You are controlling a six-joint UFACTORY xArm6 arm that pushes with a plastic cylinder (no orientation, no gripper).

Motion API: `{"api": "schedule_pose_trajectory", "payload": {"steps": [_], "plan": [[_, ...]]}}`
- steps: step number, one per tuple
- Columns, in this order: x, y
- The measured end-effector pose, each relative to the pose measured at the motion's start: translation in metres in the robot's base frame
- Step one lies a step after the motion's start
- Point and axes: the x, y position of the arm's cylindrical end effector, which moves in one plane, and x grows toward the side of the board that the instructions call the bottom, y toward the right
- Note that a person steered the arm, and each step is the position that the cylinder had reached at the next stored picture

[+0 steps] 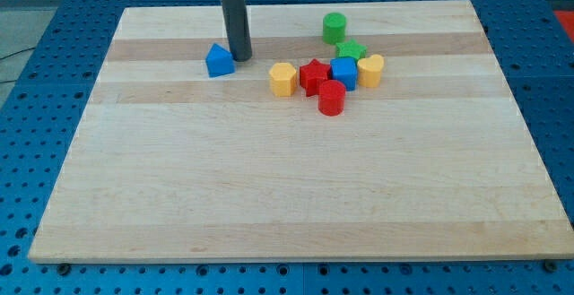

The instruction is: Push the green star to the top of the yellow heart

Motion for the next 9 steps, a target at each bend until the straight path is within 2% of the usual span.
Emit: {"api": "schedule_pose_trajectory", "payload": {"steps": [1,2,3,5,7,9], "plan": [[0.010,0.039],[0.012,0.006],[0.013,0.037],[-0.010,0.164],[0.003,0.262],[0.028,0.270]]}}
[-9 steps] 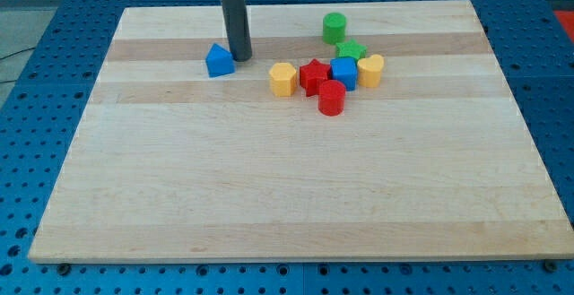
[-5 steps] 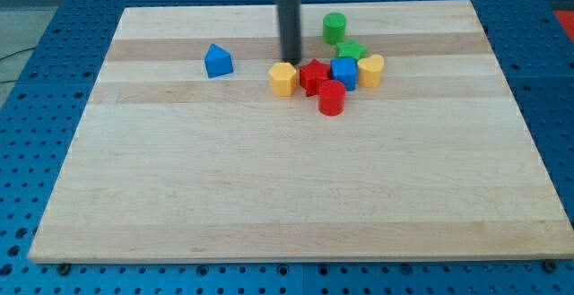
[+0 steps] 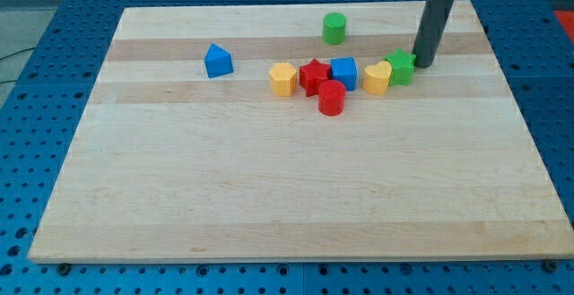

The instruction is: Push the green star to the top of the yellow heart

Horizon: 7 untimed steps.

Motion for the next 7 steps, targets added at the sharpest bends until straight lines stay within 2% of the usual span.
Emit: {"api": "schedule_pose_trajectory", "payload": {"steps": [2,3,4,6,7], "plan": [[0.034,0.014],[0.027,-0.008],[-0.010,-0.044],[-0.022,-0.055],[-0.002,-0.081]]}}
